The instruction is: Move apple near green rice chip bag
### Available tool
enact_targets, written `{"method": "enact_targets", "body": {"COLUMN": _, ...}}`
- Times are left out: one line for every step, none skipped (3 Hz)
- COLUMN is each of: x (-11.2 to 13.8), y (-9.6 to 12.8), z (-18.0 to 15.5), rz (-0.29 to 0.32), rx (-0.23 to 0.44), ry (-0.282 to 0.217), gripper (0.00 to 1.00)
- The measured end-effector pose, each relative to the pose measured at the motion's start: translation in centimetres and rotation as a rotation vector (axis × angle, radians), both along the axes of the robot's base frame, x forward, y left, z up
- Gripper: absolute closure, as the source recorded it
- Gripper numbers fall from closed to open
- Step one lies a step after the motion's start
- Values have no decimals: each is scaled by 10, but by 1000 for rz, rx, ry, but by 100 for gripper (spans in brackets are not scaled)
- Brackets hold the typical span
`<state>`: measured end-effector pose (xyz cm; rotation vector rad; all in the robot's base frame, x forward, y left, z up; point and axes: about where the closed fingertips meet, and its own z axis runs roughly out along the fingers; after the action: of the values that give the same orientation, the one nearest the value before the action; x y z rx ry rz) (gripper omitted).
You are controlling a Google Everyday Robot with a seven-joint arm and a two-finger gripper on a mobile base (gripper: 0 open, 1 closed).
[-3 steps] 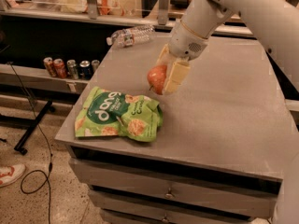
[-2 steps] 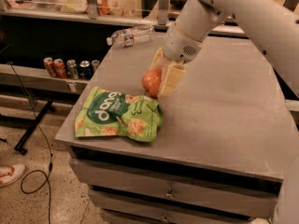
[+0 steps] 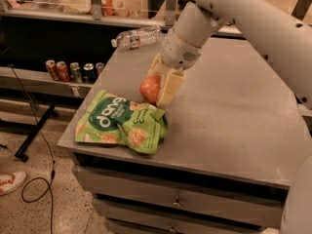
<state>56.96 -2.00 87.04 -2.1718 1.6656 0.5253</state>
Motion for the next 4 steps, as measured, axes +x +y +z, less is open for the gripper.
{"method": "enact_targets", "body": {"x": 7, "y": 8, "z": 1, "rz": 7, "rx": 14, "ry": -13, "gripper": 100}}
{"method": "enact_targets", "body": {"x": 12, "y": 14, "z": 1, "rz": 15, "rx": 26, "ry": -14, "gripper": 83}}
{"method": "enact_targets", "body": {"x": 14, "y": 17, "z": -1, "rz": 19, "rx": 29, "ry": -5, "gripper": 59}}
{"method": "enact_targets", "body": {"x": 15, "y": 19, "z": -4, "rz": 23, "rx": 28, "ry": 5, "gripper": 35}}
